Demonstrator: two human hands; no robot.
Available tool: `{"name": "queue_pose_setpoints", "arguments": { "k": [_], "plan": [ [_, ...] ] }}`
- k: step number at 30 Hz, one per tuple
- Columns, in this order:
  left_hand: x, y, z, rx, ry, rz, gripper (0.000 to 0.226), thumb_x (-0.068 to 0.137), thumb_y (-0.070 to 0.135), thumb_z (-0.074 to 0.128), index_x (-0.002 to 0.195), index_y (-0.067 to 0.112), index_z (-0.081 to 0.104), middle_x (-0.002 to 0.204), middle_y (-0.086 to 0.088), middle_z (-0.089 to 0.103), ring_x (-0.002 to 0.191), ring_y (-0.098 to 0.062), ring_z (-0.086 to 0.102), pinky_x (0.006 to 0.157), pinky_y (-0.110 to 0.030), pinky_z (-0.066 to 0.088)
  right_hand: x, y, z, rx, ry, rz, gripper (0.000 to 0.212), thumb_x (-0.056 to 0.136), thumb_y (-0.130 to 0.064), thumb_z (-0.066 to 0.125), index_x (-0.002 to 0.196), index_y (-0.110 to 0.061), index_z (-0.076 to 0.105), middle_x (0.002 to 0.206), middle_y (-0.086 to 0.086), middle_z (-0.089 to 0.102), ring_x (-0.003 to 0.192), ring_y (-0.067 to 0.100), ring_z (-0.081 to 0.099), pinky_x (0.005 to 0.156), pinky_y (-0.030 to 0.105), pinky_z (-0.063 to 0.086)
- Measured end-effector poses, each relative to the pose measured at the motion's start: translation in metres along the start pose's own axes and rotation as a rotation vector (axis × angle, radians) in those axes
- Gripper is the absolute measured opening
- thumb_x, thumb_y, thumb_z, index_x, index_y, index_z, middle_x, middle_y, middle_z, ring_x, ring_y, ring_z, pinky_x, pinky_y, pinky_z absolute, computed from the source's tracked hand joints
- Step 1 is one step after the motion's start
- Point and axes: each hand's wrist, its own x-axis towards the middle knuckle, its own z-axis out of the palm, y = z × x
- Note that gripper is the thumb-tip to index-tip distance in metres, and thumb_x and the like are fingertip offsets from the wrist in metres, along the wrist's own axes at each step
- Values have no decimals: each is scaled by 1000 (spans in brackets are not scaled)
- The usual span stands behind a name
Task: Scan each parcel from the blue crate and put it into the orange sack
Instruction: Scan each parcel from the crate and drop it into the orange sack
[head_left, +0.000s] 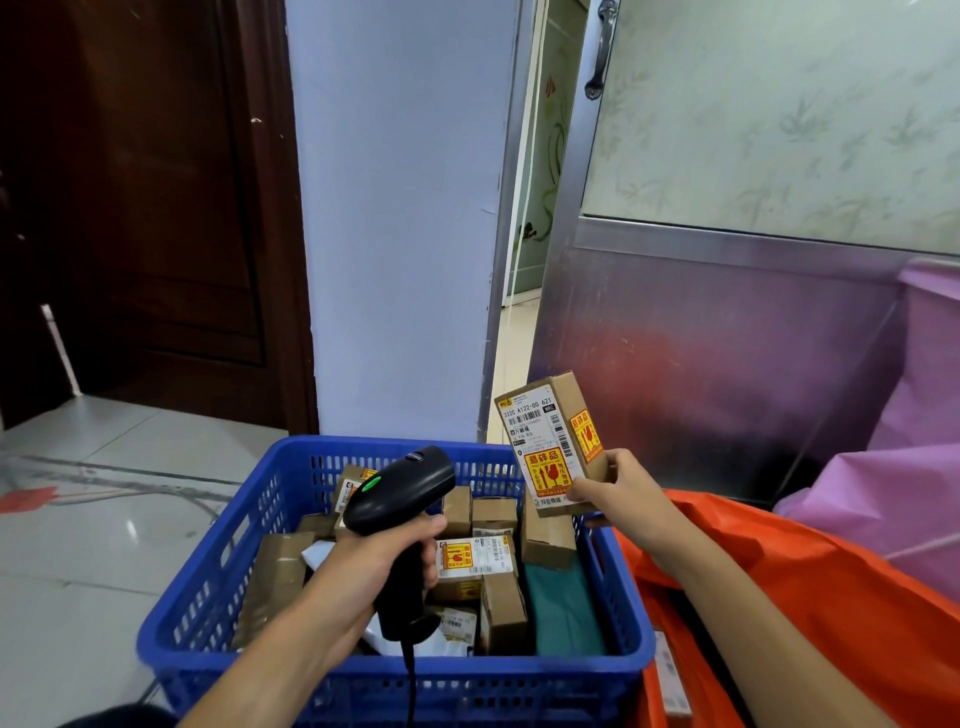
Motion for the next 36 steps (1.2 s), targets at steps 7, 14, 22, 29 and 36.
{"name": "queue_pose_setpoints", "arguments": {
  "k": [7, 14, 22, 29, 36],
  "plan": [
    [-3, -1, 4, 38, 8, 18, 18, 84, 18, 80, 93, 4, 73, 73, -12, 62, 67, -25, 63, 82, -45, 55, 1, 11, -9, -21, 37, 18, 36, 89, -17, 75, 111, -18, 47, 113, 2, 69, 98, 18, 73, 65, 22, 56],
    [-1, -5, 21, 45, -13, 27, 22, 75, 20, 81, 84, 6, 68, 69, -12, 59, 62, -25, 60, 77, -42, 52, -5, 40, -48, 28, 173, 60, 38, 86, -18, 75, 117, -18, 52, 109, -1, 69, 95, 15, 72, 65, 23, 52],
    [19, -27, 26, 122, -122, -50, 53, 37, 46, 104, 72, 18, 77, 72, -11, 59, 63, -26, 60, 74, -43, 52, 11, 140, -111, 125, 528, 224, 87, 57, -57, 72, 130, -12, 56, 108, 1, 73, 94, 22, 73, 82, 45, 63],
    [41, -54, 58, 209, -136, -131, 43, 52, 41, 101, 73, 15, 74, 71, -11, 62, 60, -25, 61, 73, -41, 53, 6, 221, -110, -9, 422, 485, 63, 76, -43, 77, 123, -9, 52, 106, 10, 72, 80, 26, 71, 58, 34, 54],
    [48, -95, 98, 257, -145, -202, 21, 83, 21, 81, 90, 5, 69, 69, -11, 58, 56, -22, 51, 62, -35, 46, -1, 293, -73, 168, 383, 713, 25, 89, -26, 75, 102, -6, 67, 92, 11, 70, 62, 23, 63, 55, 28, 47]
  ]
}}
